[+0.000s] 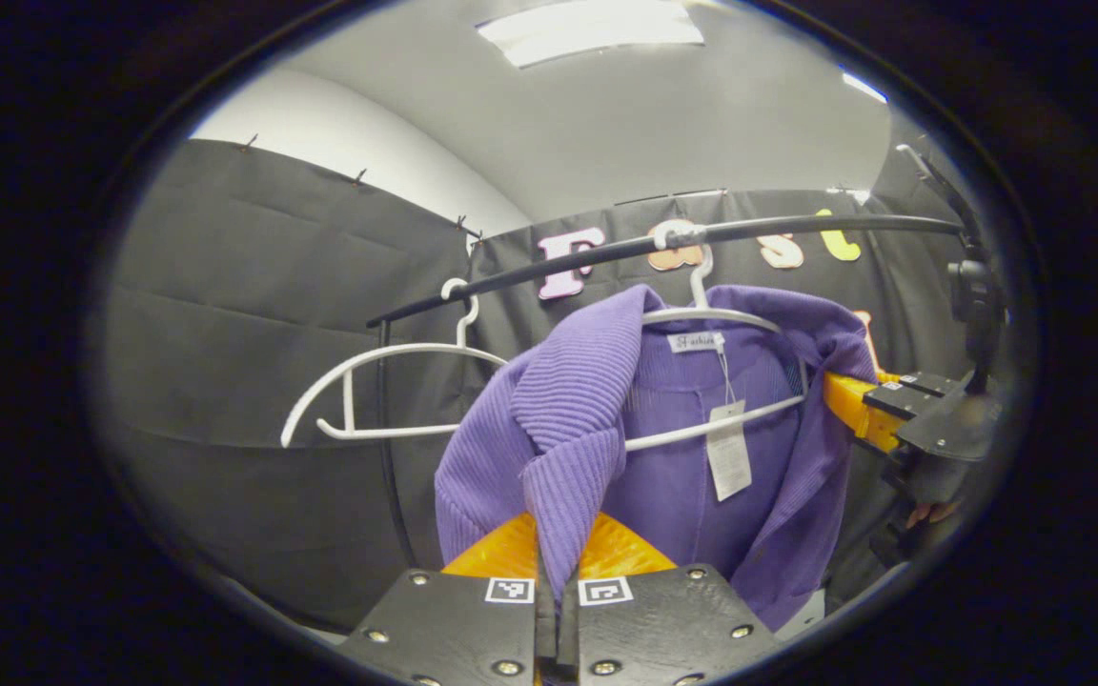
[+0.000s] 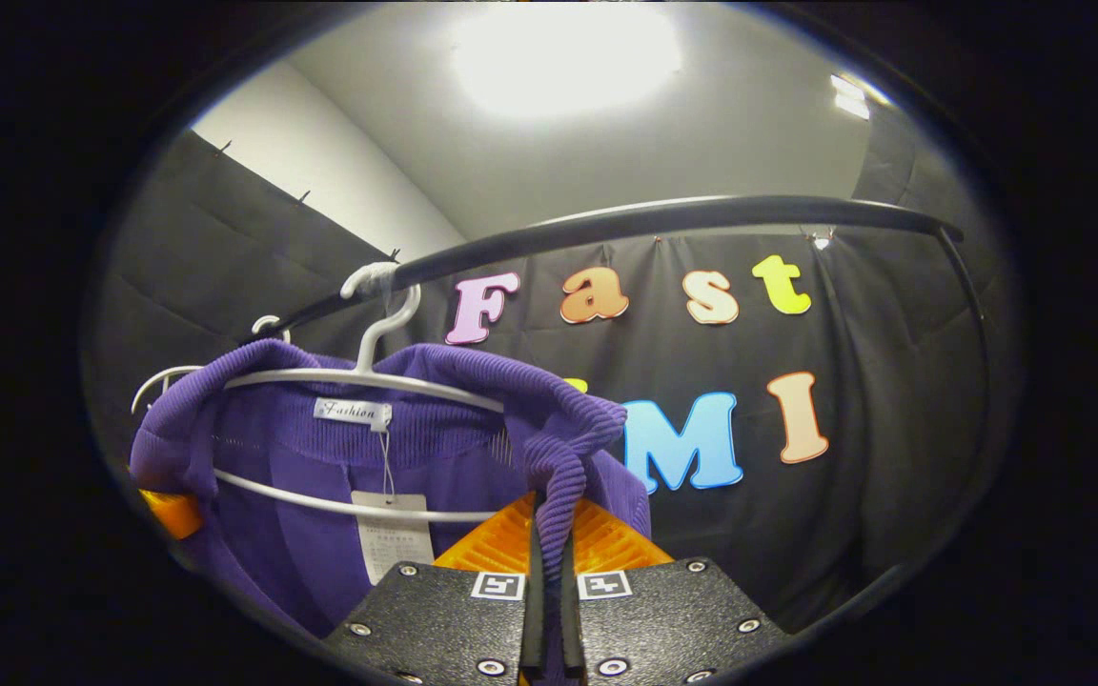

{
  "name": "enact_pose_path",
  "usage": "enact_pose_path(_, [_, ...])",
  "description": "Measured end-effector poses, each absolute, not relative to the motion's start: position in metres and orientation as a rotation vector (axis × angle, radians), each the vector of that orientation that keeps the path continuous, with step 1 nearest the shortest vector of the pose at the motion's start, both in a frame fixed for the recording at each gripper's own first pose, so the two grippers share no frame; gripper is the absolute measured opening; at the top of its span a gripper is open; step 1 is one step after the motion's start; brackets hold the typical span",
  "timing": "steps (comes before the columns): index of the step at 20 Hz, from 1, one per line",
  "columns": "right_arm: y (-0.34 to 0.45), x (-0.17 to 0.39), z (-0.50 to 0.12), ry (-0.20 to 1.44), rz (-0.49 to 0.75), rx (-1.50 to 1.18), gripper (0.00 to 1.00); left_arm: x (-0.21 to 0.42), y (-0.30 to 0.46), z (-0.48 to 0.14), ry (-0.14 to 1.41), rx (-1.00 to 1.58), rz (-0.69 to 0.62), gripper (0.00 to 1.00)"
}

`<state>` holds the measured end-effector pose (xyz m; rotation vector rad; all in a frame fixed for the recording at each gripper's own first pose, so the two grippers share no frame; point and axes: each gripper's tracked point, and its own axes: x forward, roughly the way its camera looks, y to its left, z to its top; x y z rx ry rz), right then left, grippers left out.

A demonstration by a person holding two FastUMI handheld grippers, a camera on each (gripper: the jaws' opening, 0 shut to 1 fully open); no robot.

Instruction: Grasp the clothes on the hanger with both hands and then place them into the laundry hamper below.

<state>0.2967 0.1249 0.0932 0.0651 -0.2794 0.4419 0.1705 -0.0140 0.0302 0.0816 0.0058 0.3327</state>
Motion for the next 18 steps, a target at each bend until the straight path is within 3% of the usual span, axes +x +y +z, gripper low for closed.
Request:
enact_pose_path(6, [0.112,0.303,0.128,-0.382,0.410,0.042,0.06,0.163,-0.014,0.100,-0.127,0.148,0.325,0.07])
enact_pose_path(7, [0.111,0.304,0.131,-0.398,0.405,0.033,0.06,0.161,-0.012,0.107,-0.139,0.152,0.326,0.02])
enact_pose_path(8, [0.109,0.305,0.135,-0.412,0.399,0.022,0.06,0.159,-0.008,0.111,-0.141,0.147,0.331,0.07])
enact_pose_path(12, [0.098,0.312,0.147,-0.470,0.377,-0.026,0.06,0.150,0.015,0.125,-0.150,0.144,0.378,0.07])
enact_pose_path(13, [0.096,0.315,0.148,-0.480,0.371,-0.037,0.06,0.149,0.024,0.129,-0.154,0.154,0.391,0.00])
enact_pose_path(14, [0.095,0.318,0.148,-0.487,0.364,-0.047,0.06,0.149,0.032,0.133,-0.159,0.159,0.403,0.07])
enact_pose_path(18, [0.086,0.338,0.147,-0.493,0.334,-0.078,0.06,0.156,0.065,0.141,-0.147,0.176,0.425,0.07])
